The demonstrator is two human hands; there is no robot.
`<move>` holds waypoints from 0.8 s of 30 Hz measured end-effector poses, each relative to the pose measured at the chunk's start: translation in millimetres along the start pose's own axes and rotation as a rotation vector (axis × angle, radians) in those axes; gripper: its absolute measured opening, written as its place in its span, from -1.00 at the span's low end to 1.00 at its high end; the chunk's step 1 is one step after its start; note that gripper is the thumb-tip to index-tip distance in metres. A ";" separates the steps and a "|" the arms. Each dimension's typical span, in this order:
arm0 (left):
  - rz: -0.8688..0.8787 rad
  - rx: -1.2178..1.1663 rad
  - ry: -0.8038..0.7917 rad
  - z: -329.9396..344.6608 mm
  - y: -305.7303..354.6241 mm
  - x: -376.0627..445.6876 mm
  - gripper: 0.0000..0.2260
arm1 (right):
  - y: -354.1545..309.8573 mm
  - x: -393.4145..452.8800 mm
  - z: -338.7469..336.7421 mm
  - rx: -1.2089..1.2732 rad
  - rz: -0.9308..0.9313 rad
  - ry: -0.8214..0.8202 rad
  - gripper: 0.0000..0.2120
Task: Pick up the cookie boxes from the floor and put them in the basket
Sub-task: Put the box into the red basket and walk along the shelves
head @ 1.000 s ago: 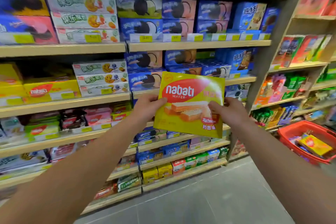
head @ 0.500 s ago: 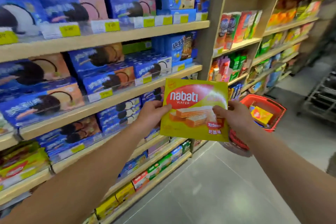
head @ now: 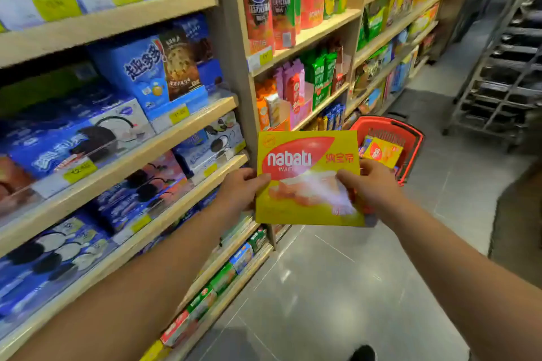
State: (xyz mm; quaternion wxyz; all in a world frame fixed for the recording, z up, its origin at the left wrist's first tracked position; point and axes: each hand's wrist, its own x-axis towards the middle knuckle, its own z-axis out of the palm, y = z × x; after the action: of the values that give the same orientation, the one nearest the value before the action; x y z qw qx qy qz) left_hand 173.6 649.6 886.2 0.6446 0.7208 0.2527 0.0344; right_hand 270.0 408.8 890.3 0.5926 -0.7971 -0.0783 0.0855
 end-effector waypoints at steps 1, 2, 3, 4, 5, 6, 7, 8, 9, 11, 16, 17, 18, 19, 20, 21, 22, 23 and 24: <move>-0.011 0.009 -0.005 19.1 1.0 14.3 -0.80 | 10.8 18.0 -13.3 0.005 0.021 -0.005 -0.94; -0.026 0.003 -0.013 37.8 2.2 26.9 -0.82 | 20.6 34.0 -26.7 0.009 0.042 -0.009 -0.91; -0.047 -0.014 -0.025 58.0 3.3 39.7 -0.84 | 29.6 49.8 -41.5 0.019 0.071 -0.010 -0.88; -0.071 -0.029 -0.035 82.4 5.9 55.6 -0.85 | 39.0 69.0 -60.3 0.023 0.104 -0.011 -0.87; -0.094 -0.043 -0.044 105.8 8.8 70.3 -0.85 | 46.8 87.4 -77.9 0.015 0.134 -0.019 -0.89; -0.110 -0.049 -0.056 125.3 11.4 82.9 -0.83 | 52.6 103.8 -92.7 0.006 0.158 -0.028 -0.93; -0.129 -0.054 -0.068 145.6 14.4 96.6 -0.81 | 58.8 121.8 -107.6 0.003 0.183 -0.030 -0.98; -0.145 -0.056 -0.072 162.5 17.9 108.7 -0.80 | 64.2 138.3 -120.5 -0.008 0.200 -0.027 -0.97; -0.152 -0.062 -0.072 176.3 21.0 120.5 -0.81 | 69.3 153.8 -130.4 -0.023 0.209 -0.020 -0.93; -0.162 -0.082 -0.073 200.3 26.4 148.5 -0.85 | 80.1 187.4 -147.9 -0.052 0.220 -0.013 -0.93; -0.172 0.005 -0.049 248.0 28.5 253.8 -0.74 | 109.3 296.5 -172.9 -0.107 0.261 -0.049 -0.85; -0.174 0.010 -0.042 257.4 27.6 278.9 -0.71 | 114.4 320.9 -175.7 -0.111 0.261 -0.053 -0.87; -0.175 0.003 -0.042 266.9 26.7 302.5 -0.65 | 120.0 344.4 -178.6 -0.117 0.260 -0.057 -0.88; -0.189 -0.015 -0.049 276.9 27.1 325.3 -0.58 | 124.8 367.0 -181.5 -0.126 0.263 -0.058 -0.90; -0.203 -0.039 -0.057 286.8 27.0 346.6 -0.55 | 129.0 388.5 -184.6 -0.138 0.264 -0.063 -0.92; -0.212 -0.071 -0.061 298.0 26.5 372.2 -0.56 | 133.2 415.1 -188.0 -0.160 0.270 -0.074 -0.94; -0.210 -0.088 -0.062 306.5 25.8 391.0 -0.61 | 135.5 434.0 -190.7 -0.176 0.272 -0.080 -0.96; -0.219 -0.102 -0.062 315.3 27.7 411.3 -0.65 | 137.5 456.9 -193.5 -0.200 0.286 -0.085 -0.93; -0.235 -0.116 -0.067 323.0 31.1 428.7 -0.68 | 138.8 477.2 -195.9 -0.220 0.296 -0.088 -0.88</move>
State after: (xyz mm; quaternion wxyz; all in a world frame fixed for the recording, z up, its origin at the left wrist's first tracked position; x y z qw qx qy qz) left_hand 677.8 529.0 743.4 0.6927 0.6486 0.3115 -0.0507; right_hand 782.5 294.6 792.0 0.4787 -0.8555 0.0051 0.1974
